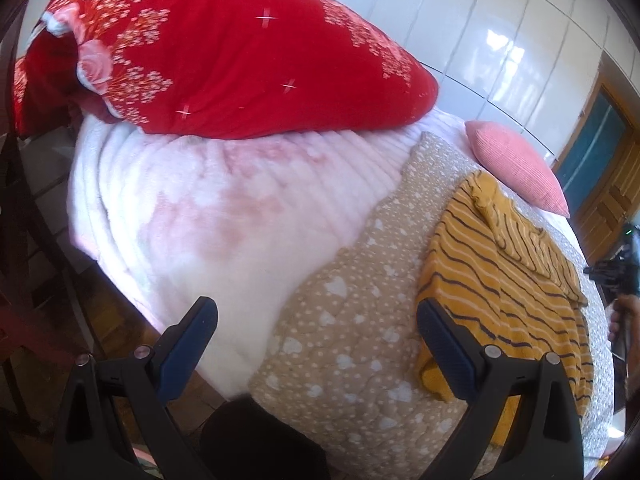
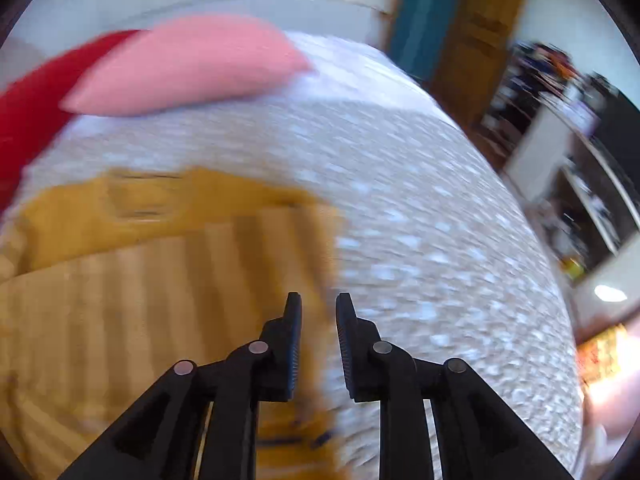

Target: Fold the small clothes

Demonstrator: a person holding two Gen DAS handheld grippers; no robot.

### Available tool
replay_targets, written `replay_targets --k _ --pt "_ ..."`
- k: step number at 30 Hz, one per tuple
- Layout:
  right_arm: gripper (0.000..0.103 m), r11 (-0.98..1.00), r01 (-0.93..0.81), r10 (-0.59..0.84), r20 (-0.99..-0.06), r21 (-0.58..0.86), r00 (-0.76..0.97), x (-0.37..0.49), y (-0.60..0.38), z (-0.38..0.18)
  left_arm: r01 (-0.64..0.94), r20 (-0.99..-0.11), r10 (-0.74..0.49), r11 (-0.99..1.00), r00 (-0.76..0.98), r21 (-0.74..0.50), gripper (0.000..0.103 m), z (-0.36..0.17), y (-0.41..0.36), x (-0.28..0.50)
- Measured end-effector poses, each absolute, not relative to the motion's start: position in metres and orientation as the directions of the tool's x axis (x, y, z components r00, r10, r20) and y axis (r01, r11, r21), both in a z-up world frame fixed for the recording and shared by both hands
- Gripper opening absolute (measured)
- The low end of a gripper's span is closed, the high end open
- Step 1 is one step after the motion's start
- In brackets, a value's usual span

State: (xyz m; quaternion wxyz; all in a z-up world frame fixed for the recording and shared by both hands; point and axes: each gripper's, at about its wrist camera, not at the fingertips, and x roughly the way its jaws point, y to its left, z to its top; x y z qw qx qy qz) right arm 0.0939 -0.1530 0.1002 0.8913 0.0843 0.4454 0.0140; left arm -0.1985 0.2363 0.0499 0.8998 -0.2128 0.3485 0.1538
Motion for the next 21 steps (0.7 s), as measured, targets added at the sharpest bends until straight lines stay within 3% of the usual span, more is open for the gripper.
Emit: replay_targets --k 4,6,12,16,17,19,20,21 --pt "0.055 0.857 -0.453 0.48 -0.702 0.246 0.526 0.025 -0.038 0.147 -0.467 -0.681 0.162 0.835 0.714 -0.291 0.1 0.051 0.254 -0.211" --pt "0.056 0.719 -0.653 0.599 -0.688 0.237 0.41 -0.023 0.027 0.159 -0.487 -0.678 0.186 0.825 0.711 -0.285 0.1 0.051 0.263 -0.218" --pt "0.062 0.402 -0.909 0.67 -0.712 0.109 0.211 -0.135 0.15 0.157 -0.555 -0.679 0.237 0.778 0.695 -0.296 0.1 0.047 0.293 -0.238" --pt "0.065 0.413 -0.906 0.576 -0.745 -0.089 0.336 -0.164 0.195 0.129 -0.581 -0.683 0.244 0.75 0.688 -0.318 0.1 0.039 0.307 -0.246" --pt "0.064 0.436 -0.893 0.537 -0.763 -0.116 0.361 -0.162 0.203 0.121 -0.582 -0.684 0.243 0.747 0.688 -0.322 0.1 0.037 0.308 -0.247" --pt "0.027 0.476 -0.876 0.523 -0.778 -0.071 0.347 -0.15 0.209 0.117 -0.583 -0.682 0.243 0.745 0.69 -0.324 0.1 0.035 0.311 -0.249" --pt "0.023 0.5 -0.865 0.531 -0.774 -0.043 0.345 -0.144 0.209 0.12 -0.583 -0.68 0.246 0.745 0.691 -0.323 0.1 0.034 0.312 -0.249" --pt "0.008 0.524 -0.851 0.529 -0.772 -0.03 0.353 -0.134 0.204 0.126 -0.584 -0.679 0.249 0.745 0.691 -0.322 0.1 0.034 0.313 -0.25"
